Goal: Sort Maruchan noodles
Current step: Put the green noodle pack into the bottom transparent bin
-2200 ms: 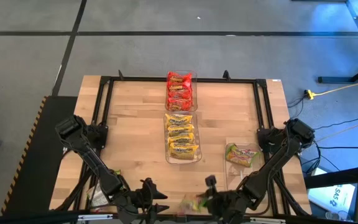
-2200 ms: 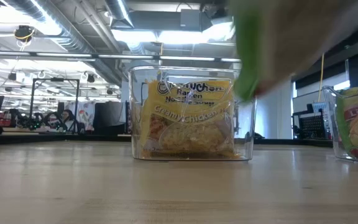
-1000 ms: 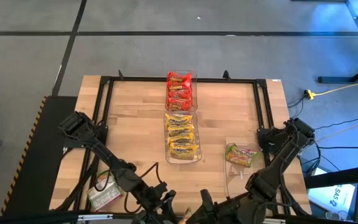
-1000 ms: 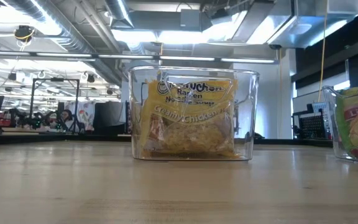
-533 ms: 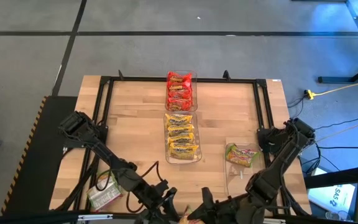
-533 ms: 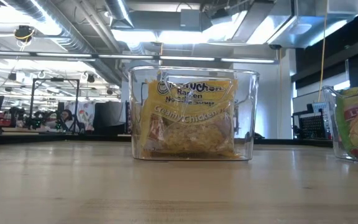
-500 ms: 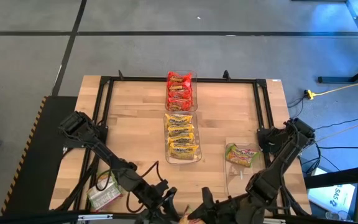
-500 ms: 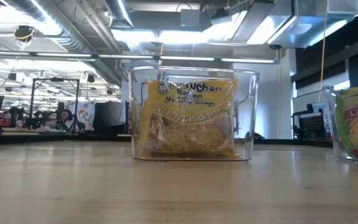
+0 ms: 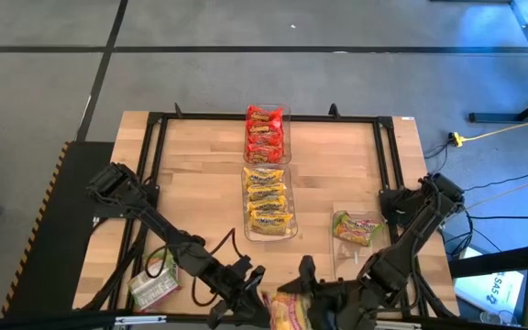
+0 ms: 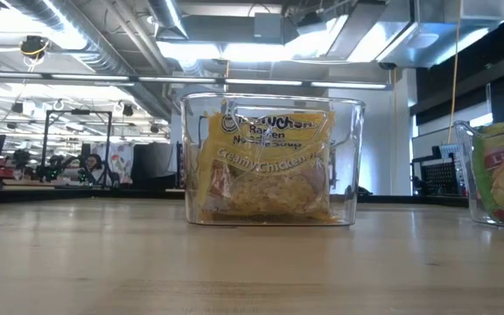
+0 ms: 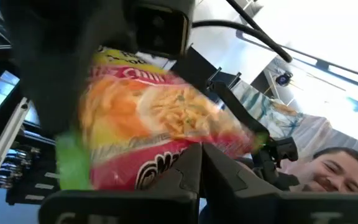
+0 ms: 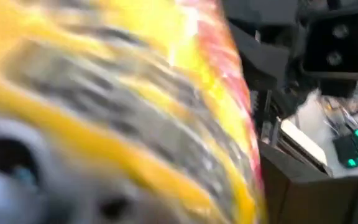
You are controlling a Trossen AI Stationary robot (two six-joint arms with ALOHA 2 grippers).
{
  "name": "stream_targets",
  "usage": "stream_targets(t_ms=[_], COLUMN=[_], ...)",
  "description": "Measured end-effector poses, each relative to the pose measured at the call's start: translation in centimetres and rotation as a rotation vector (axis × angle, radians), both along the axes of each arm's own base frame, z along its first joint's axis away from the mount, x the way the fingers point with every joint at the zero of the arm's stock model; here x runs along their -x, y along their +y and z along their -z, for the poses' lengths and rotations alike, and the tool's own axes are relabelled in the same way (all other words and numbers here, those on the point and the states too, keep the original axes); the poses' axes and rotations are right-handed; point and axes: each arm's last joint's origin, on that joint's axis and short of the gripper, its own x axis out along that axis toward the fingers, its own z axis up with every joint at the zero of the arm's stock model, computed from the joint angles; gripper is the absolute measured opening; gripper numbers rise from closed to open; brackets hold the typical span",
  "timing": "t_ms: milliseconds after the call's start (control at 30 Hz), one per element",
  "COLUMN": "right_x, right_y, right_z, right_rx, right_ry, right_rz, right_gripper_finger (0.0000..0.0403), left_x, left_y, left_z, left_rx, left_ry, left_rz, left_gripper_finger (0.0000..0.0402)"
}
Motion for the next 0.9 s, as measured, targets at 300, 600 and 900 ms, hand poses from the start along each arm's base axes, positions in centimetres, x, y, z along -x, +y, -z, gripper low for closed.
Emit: stream_targets(t_ms=[300, 600, 900], right_x=[-0.1, 1.5, 3.9], right_y=[-3.1, -5.8, 0.1], right_z=[2.1, 8.9, 10.0], right_rx=[-0.009, -0.052, -0.394], right_ry=[0.206, 0.502, 0.457], right_rz=[0.24, 0.497, 0.271], right_gripper_finger=[0.0219, 0.0203, 0.0202], left_x=[-2.1, -2.9, 0.5], left_y=[2.5, 4.3, 0.2], left_z=[1.3, 4.7, 6.5], left_rx=[-0.133, -0.269, -0.422], left_ry=[0.096, 0.417, 0.542], left_rz=[-0.102, -0.244, -0.198], left_gripper_finger=[0.0001, 0.0003, 0.0004])
